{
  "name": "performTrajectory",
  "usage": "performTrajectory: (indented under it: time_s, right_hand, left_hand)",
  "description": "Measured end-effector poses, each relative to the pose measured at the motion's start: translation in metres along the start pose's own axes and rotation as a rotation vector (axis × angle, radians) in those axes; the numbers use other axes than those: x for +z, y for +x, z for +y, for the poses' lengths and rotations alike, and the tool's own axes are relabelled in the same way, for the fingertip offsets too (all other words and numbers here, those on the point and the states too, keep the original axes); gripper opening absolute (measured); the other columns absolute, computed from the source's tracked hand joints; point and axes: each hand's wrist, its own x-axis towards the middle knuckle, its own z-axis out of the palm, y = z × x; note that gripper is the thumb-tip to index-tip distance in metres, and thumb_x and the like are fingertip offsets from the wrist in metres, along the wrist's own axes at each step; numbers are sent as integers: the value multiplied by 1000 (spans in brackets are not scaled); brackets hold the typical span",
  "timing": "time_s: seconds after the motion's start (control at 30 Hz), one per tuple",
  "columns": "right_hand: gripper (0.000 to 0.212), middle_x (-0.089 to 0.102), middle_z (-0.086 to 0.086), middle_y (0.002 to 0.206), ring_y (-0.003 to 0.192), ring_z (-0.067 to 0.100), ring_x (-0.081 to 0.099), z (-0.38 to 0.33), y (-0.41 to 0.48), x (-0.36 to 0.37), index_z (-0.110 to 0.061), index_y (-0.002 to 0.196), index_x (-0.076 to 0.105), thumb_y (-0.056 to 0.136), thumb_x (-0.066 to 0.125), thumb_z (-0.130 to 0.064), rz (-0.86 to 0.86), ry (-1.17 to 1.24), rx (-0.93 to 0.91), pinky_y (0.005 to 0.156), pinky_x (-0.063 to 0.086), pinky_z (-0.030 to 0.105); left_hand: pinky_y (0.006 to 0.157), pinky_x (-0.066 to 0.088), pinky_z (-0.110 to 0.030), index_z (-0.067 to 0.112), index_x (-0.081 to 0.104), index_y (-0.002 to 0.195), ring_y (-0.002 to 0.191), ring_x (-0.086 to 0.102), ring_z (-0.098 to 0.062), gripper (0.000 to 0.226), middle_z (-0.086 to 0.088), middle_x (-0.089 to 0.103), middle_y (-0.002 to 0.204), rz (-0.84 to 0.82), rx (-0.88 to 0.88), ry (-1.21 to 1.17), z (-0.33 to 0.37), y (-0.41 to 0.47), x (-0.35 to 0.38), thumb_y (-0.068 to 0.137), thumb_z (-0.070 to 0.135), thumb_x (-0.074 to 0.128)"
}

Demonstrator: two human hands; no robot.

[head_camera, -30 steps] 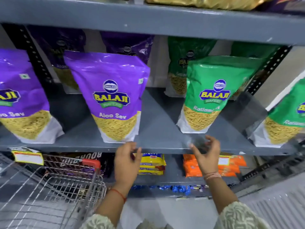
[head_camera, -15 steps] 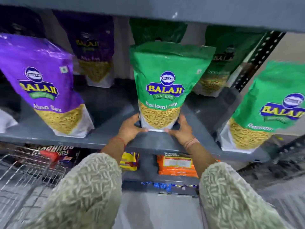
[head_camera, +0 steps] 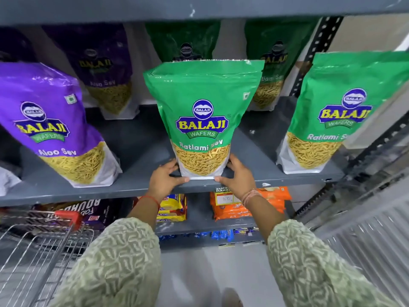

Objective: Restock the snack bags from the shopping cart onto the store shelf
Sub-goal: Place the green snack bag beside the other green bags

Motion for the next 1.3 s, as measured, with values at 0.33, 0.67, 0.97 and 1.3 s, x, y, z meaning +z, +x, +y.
performTrajectory:
  time_s: [0.33,0.67,0.97,1.3]
  right_hand:
    - [70,61,9,125,115,33,53,1,8,4,-28,127,37,68,75,-22,-40,-32,-5,99,45,53]
    - [89,36,9,146,135,26,30,13,-7,-4,-20,138,24,66,77,-27,86,-50,-100,111,28,40]
    - [71,46,28,110,104,41,46,87,-45,-121,5,109,45,60,80,-33,792,33,20,90,40,45]
    - [78,40,21,141,128,39,40,118,7,-189,-10,139,16,77,61,4,255,76,99,107,34,52]
  left_hand:
    - [110,36,-43,5,41,134,125,48,-22,78,-13,50,138,33,-63,-17,-4,0,-1,65,1,77]
    - [100,44,-42,12,44,132,116,54,-25,68,-12,61,123,267,72,113,-14,-34,10,72,18,74]
    - [86,36,-28,9,61,105,98,57,-30,36,-14,64,101,44,536,440,43,-49,130,80,34,61]
    - [105,35,-44,4,37,129,126,42,-32,83,-18,45,138,-185,163,275,98,29,235,62,25,82]
